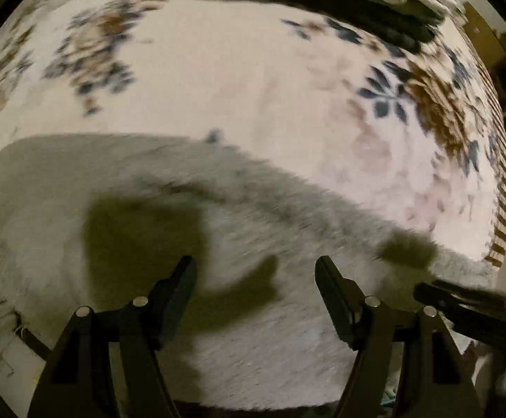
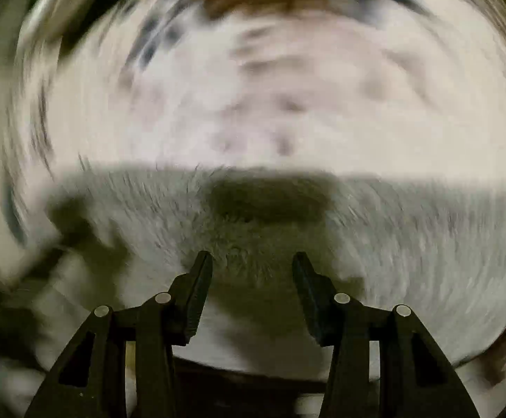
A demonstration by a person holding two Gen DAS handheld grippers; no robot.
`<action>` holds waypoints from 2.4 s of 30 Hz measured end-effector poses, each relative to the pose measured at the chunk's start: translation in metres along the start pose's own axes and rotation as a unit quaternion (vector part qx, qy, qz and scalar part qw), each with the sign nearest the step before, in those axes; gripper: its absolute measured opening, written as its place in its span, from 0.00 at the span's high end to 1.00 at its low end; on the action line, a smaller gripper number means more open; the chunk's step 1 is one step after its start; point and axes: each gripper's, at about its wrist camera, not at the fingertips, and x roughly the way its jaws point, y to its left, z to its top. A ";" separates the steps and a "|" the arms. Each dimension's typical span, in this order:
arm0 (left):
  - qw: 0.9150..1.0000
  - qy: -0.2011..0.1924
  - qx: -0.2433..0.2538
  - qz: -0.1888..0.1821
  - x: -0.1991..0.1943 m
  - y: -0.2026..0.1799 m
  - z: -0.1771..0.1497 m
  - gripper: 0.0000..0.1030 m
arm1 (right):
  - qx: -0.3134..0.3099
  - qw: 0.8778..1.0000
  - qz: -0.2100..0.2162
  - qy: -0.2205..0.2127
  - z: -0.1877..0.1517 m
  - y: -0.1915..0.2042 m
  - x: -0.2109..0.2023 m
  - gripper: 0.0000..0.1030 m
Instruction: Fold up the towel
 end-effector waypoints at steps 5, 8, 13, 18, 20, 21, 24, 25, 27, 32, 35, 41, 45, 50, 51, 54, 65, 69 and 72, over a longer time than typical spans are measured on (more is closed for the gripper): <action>0.999 0.022 -0.044 0.021 0.018 0.039 -0.018 0.34 | -0.108 0.992 -0.063 0.037 0.007 0.036 0.037 0.88; 0.998 0.023 -0.062 0.023 0.024 0.054 -0.023 0.34 | -0.085 0.995 -0.059 -0.013 0.008 0.033 0.018 0.94; 0.997 0.018 -0.069 0.026 0.024 0.067 -0.043 0.34 | -0.017 0.996 -0.042 -0.074 0.009 0.009 -0.014 0.96; 0.998 0.010 -0.056 0.020 0.012 0.082 -0.043 0.34 | 0.003 0.999 0.002 -0.037 0.002 -0.012 -0.002 0.87; 0.999 0.006 -0.041 0.016 0.006 0.071 -0.030 0.34 | 0.037 0.997 0.034 -0.051 -0.009 -0.032 -0.016 0.63; 1.000 0.004 -0.028 0.012 0.005 0.062 -0.028 0.34 | 0.073 0.993 0.050 -0.074 -0.020 -0.054 -0.031 0.44; 1.000 0.004 0.006 0.003 0.005 0.035 -0.025 0.34 | 0.185 0.971 0.060 -0.136 -0.056 -0.133 -0.072 0.41; 1.000 0.004 0.021 0.001 0.007 0.022 -0.026 0.34 | 0.220 0.962 0.053 -0.152 -0.067 -0.158 -0.082 0.41; 0.999 0.007 0.045 -0.005 0.011 -0.001 -0.027 0.34 | 0.293 0.940 0.016 -0.175 -0.095 -0.218 -0.100 0.41; 0.996 0.011 0.087 -0.018 0.028 -0.061 -0.024 0.34 | 0.381 0.908 0.002 -0.173 -0.122 -0.321 -0.096 0.39; 0.993 0.005 0.115 0.001 0.049 -0.103 -0.022 0.34 | 0.385 0.911 0.047 -0.139 -0.111 -0.347 -0.075 0.39; 0.992 -0.002 0.121 0.039 0.081 -0.114 0.010 0.32 | 0.366 0.914 0.010 -0.176 -0.113 -0.350 -0.080 0.91; 0.992 -0.006 0.117 0.043 0.077 -0.121 0.025 0.32 | 0.357 0.909 0.004 -0.213 -0.108 -0.353 -0.098 0.91; 0.993 -0.005 0.112 0.033 0.044 -0.135 0.003 0.32 | 0.354 0.921 0.064 -0.150 -0.086 -0.335 -0.076 0.51; 0.993 -0.008 0.113 0.024 0.035 -0.136 0.003 0.32 | 0.361 0.913 0.078 -0.171 -0.103 -0.338 -0.085 0.39; 0.992 -0.015 0.126 0.003 0.012 -0.140 -0.008 0.32 | 0.400 0.887 0.071 -0.221 -0.171 -0.342 -0.105 0.38; 0.976 0.044 0.214 0.024 0.064 -0.179 -0.060 0.32 | 0.516 0.790 0.203 -0.260 -0.263 -0.349 -0.014 0.69; 0.973 0.051 0.224 0.032 0.068 -0.183 -0.062 0.32 | 0.512 0.805 0.142 -0.264 -0.263 -0.328 -0.016 0.95; 0.973 0.053 0.221 0.026 0.060 -0.188 -0.047 0.32 | 0.528 0.797 0.128 -0.263 -0.288 -0.327 -0.022 0.95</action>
